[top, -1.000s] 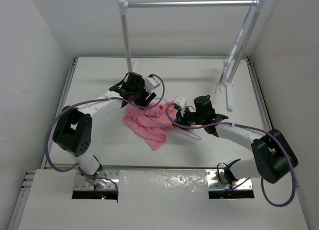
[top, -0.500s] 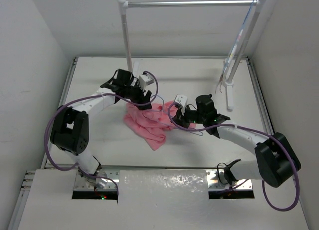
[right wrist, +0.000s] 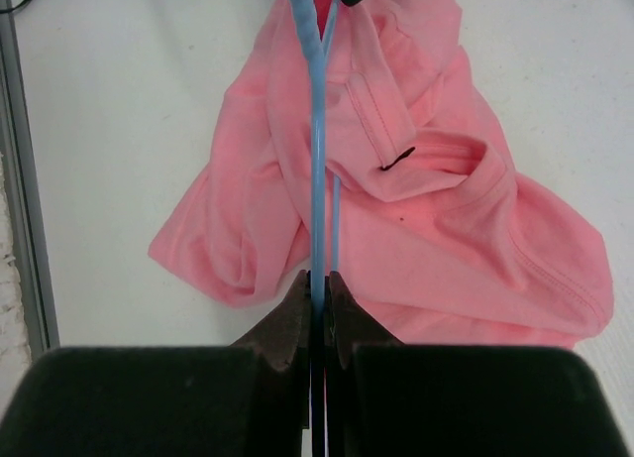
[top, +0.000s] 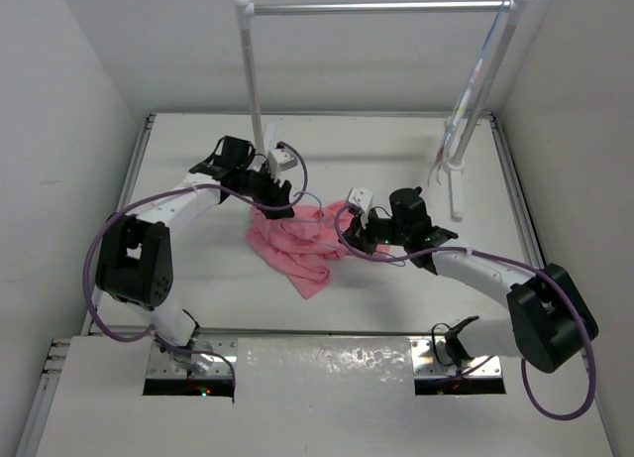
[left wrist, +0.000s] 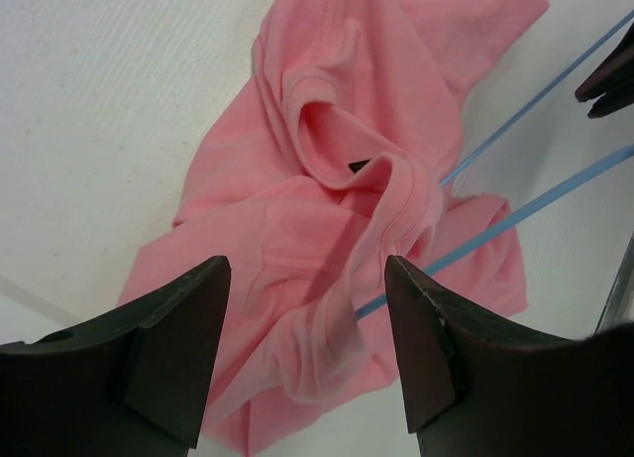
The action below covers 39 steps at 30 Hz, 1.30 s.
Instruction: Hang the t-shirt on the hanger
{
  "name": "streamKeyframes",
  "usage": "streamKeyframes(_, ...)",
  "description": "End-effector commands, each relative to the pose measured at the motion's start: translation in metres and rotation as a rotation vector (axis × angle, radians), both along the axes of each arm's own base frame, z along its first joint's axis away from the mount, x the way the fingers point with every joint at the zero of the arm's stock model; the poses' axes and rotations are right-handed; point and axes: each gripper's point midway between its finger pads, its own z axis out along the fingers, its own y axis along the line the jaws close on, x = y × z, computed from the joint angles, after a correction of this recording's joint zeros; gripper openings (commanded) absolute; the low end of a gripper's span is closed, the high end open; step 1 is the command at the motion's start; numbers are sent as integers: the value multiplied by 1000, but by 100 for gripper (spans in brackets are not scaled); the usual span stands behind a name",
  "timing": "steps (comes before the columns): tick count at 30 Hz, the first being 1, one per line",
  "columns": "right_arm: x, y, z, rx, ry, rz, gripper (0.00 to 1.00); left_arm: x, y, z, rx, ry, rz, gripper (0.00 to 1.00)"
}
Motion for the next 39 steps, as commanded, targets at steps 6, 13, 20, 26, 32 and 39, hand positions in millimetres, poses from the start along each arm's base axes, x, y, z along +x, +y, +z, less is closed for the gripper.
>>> streamKeyframes(6, -4, -1, -7, -6, 37, 6, 0, 16, 40, 36, 3, -182, 4, 62)
streamKeyframes(13, -4, -1, -11, -8, 50, 6, 0, 10, 43, 31, 30, -191, -31, 62)
streamKeyframes(20, 3, 5, -2, 16, 46, -1, 0, 42, 72, -1, 293, -264, 160, 61)
streamKeyframes(26, 13, 9, 5, 54, 32, -43, 0, 57, 80, -22, 547, -394, 254, 60)
streamKeyframes(32, 25, 12, 9, 85, 13, -85, 0, 74, 96, -17, 621, -434, 347, 59)
streamKeyframes(39, 20, 10, 14, 125, -41, -71, 0, 72, 106, -42, 687, -415, 324, 59)
